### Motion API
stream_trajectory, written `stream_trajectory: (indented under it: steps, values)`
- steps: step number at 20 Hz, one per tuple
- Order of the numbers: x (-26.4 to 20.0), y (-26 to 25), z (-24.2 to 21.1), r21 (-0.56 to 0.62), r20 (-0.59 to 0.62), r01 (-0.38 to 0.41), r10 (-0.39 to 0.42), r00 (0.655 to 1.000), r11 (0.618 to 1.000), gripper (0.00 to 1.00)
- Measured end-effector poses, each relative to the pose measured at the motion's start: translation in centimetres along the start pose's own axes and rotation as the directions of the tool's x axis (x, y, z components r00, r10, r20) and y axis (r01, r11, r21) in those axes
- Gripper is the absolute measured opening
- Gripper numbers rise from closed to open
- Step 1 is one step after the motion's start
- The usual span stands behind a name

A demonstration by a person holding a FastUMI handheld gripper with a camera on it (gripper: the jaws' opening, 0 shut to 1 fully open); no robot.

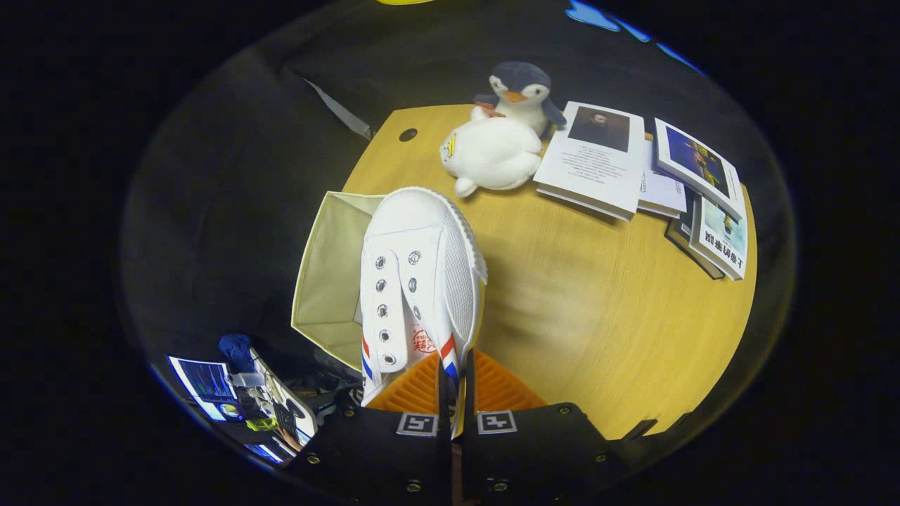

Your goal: Open the storage box then place both shoes into the box .Put the left shoe in first, then the right shoe, with the right side of both shoes facing outward in a uniform manner.

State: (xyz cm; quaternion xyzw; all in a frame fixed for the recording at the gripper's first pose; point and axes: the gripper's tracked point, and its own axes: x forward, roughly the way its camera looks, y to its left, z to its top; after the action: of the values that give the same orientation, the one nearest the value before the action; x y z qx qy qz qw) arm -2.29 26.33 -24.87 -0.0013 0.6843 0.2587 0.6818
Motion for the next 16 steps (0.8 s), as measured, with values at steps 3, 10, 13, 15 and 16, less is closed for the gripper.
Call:
stream_trajectory:
  steps: [3,10,13,15,16]
  values:
    - [0.6,2.9,1.3,-0.038,-0.006,-0.013,0.013,1.0,0.999,0.06]
    - [3.7,8.6,3.8,-0.11,-0.05,-0.018,0.012,0.999,0.994,0.06]
    - [5.2,10.1,4.6,-0.135,-0.069,-0.006,-0.003,0.998,0.991,0.06]
    - [6.2,10.8,4.8,-0.149,-0.083,0.004,-0.017,0.996,0.989,0.06]
    - [6.6,11.1,4.9,-0.15,-0.087,0.009,-0.022,0.996,0.989,0.06]
